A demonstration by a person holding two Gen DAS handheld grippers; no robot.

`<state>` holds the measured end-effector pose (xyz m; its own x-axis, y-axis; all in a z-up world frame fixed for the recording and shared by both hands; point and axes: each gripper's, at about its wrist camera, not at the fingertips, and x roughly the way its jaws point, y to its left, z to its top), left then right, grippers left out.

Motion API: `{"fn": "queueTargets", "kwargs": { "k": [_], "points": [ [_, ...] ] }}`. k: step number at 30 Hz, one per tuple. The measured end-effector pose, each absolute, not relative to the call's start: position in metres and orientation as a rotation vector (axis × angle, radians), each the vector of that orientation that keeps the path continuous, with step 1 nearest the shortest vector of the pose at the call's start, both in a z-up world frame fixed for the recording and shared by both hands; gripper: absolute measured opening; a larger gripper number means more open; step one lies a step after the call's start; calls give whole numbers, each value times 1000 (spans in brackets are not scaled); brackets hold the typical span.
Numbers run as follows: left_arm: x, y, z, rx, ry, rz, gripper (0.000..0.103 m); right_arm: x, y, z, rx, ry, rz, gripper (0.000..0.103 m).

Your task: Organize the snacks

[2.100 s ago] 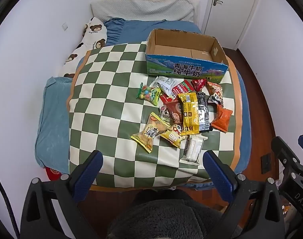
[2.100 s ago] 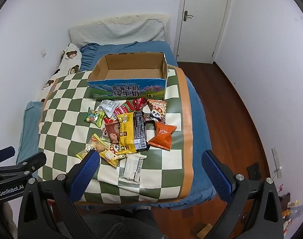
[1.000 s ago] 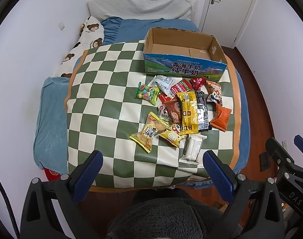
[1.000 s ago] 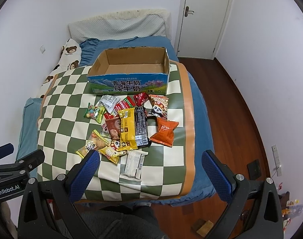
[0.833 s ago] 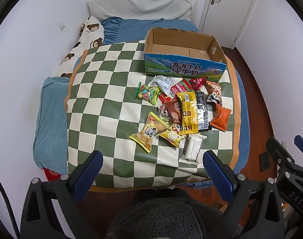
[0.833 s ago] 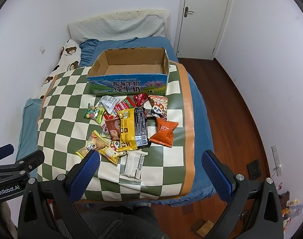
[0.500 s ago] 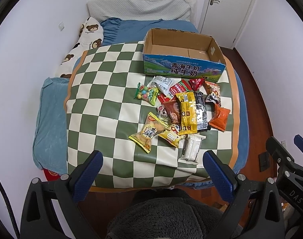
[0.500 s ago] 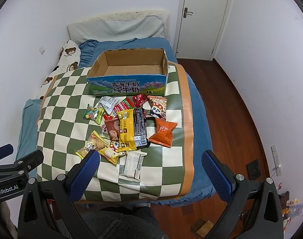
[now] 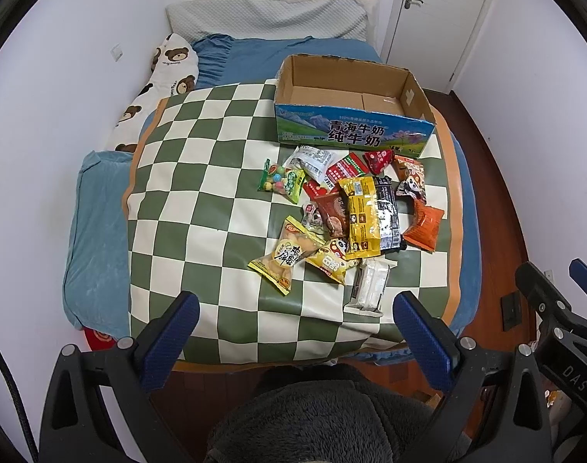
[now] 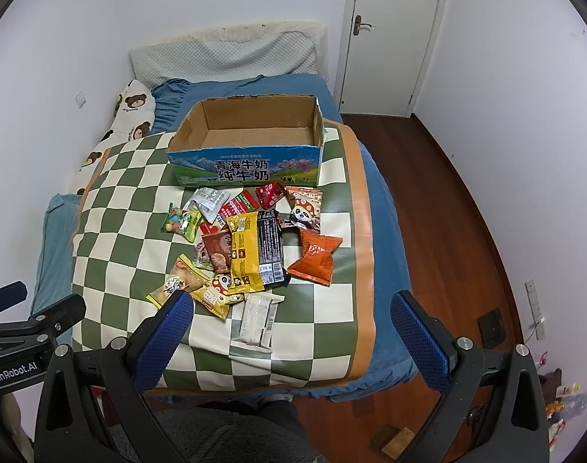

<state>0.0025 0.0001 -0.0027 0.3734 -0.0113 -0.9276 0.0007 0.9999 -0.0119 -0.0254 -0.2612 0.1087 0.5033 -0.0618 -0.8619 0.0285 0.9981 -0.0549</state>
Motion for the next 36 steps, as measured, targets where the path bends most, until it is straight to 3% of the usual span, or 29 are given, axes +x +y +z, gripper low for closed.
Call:
{"fn": "queueTargets", "kwargs": {
  "k": [29,36],
  "points": [
    [4,1,-3,-11,1183,-4,103,-29,-263,114,-17,1044,-46,103],
    [44,12,-32,30,1161,102,103,-1,-264,73,22,1064,-29,103]
  ]
}}
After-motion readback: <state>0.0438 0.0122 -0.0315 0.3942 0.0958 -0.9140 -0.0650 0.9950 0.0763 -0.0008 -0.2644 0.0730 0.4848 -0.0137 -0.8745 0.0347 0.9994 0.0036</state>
